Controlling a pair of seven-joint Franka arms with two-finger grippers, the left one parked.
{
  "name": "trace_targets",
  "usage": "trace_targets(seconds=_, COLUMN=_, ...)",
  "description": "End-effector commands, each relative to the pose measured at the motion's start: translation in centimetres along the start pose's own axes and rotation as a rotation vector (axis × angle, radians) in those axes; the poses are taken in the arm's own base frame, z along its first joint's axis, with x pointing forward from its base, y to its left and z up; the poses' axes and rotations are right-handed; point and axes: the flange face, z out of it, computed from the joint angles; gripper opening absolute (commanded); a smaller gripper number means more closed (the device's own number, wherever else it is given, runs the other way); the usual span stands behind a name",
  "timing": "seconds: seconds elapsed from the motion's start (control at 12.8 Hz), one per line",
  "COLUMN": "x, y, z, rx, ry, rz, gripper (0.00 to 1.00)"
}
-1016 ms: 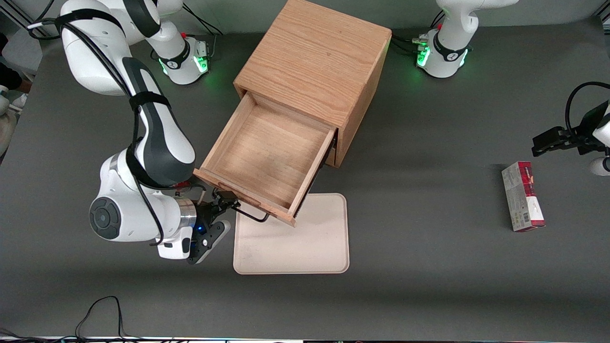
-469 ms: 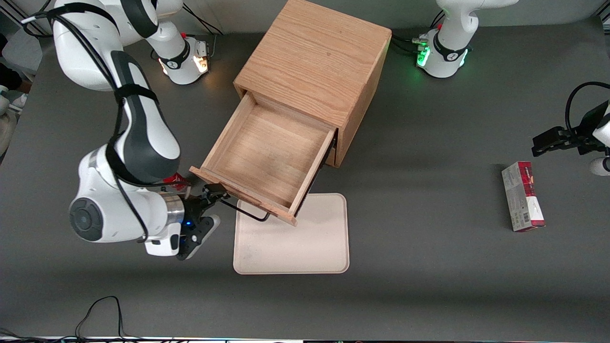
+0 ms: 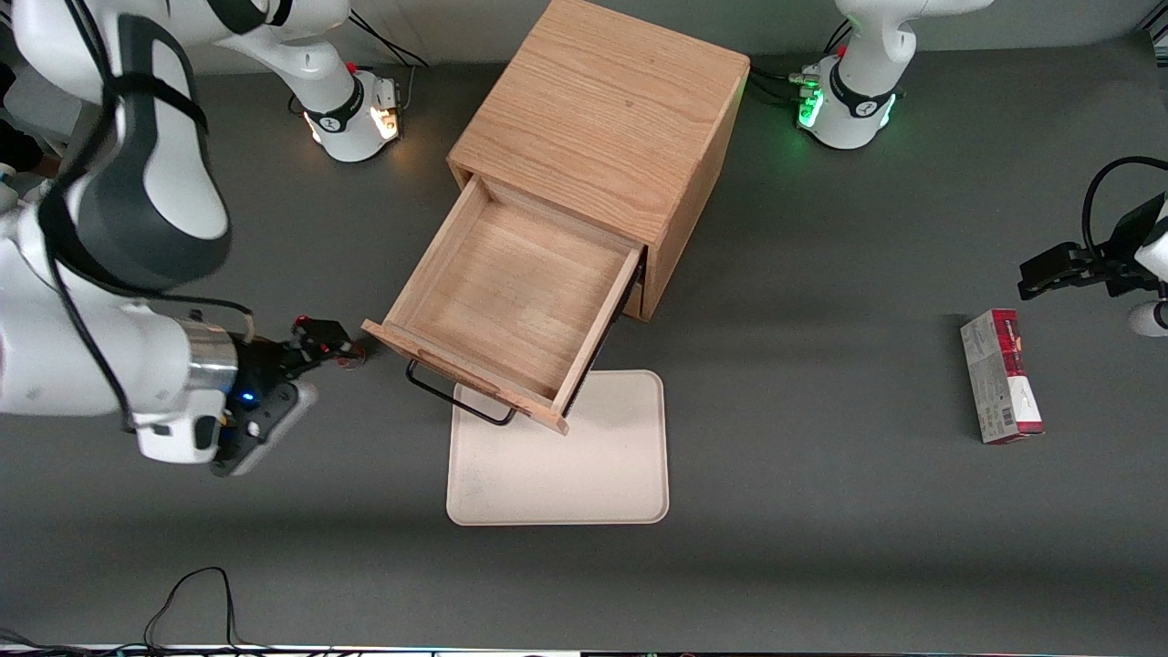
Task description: Open upper drawer
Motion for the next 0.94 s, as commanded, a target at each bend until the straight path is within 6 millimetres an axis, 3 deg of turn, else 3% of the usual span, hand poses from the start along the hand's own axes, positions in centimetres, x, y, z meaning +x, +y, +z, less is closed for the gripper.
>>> trace_targets(seconds=0.0, x=-6.0, y=-0.9, z=-1.6, rx=-0.089, ry=-0.016, rz=0.034, gripper=1.0)
trace_targets(seconds=0.23, x=-13.5, y=-0.2, z=-0.1, rx=-0.142, ry=0.064, rz=0.169, gripper=1.0)
trace_targets(seconds=0.39, x=-15.8, y=1.2, z=-0.4, rx=-0.155, ry=0.026, rz=0.419, gripper=1.0)
trace_targets(seconds=0.47, x=-16.5, y=2.0, z=-0.9, rx=-0.142, ry=0.004, rz=0.501, gripper=1.0)
trace_targets(seconds=0.86, x=-17.2, y=1.8, z=-3.5, rx=-0.16, ry=0.021, rz=0.532, gripper=1.0)
